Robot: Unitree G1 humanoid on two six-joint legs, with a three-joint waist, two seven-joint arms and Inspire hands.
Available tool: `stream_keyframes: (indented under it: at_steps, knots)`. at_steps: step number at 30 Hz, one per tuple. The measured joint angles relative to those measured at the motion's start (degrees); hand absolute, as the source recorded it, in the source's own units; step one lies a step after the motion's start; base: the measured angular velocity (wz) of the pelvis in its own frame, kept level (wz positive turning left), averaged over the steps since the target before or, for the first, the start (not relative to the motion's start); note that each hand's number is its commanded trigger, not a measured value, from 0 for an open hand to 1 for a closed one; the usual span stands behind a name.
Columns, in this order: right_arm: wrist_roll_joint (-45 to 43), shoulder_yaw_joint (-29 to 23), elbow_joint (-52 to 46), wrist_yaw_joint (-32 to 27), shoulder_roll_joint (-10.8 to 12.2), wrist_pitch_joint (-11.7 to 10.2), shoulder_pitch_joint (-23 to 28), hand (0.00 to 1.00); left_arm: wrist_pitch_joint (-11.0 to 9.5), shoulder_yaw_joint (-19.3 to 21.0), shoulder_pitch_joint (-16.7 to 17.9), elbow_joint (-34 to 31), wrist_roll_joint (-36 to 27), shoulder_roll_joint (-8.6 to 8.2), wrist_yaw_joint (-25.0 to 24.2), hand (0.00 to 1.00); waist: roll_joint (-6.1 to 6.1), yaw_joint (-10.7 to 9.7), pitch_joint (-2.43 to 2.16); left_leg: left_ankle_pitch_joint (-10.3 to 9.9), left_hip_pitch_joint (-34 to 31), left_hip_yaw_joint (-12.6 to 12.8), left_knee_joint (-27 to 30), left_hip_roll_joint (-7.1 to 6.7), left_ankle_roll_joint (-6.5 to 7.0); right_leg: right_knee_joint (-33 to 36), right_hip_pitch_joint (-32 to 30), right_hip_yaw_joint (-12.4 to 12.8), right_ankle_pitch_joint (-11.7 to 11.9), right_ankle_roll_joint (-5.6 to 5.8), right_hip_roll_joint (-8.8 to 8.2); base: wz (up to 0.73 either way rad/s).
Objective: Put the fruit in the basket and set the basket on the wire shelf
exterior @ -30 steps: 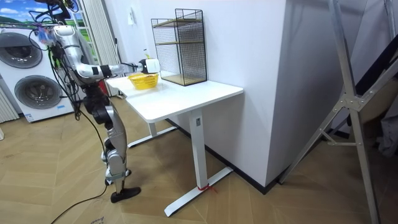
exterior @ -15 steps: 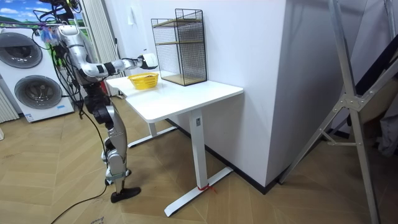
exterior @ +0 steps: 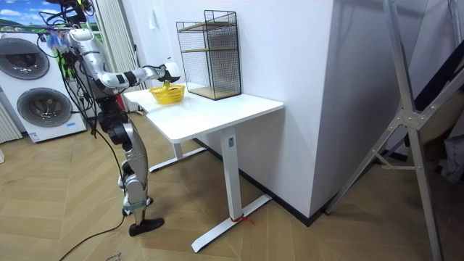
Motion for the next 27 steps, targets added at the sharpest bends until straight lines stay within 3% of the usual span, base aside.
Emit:
stream_keyframes:
  at_steps: [19,27]
  knots:
    - [-1.4,0.8,5.2,-0.5,-0.2,0.1,0.7,0.00,0.0,-0.3,-0.2,-0.1,-0.6,0.10,0.0,0.00,0.08,-0.9,0.03,0.0,0.5,-0.1,-0.1,0.02,-0.01,-0.2,0.8,-0.4,0.0,0.01,-0.02,0.00]
    - [-1.3,0.2,7.1,-2.0,-0.4,0.0,1.7,0.00,0.0,0.0,0.1,0.0,-2.9,0.24,0.3,0.00,0.69,-3.0,-0.14,0.0,0.4,-0.4,0.1,-0.03,0.00,-0.1,0.9,-0.9,0.0,0.01,-0.18,0.02]
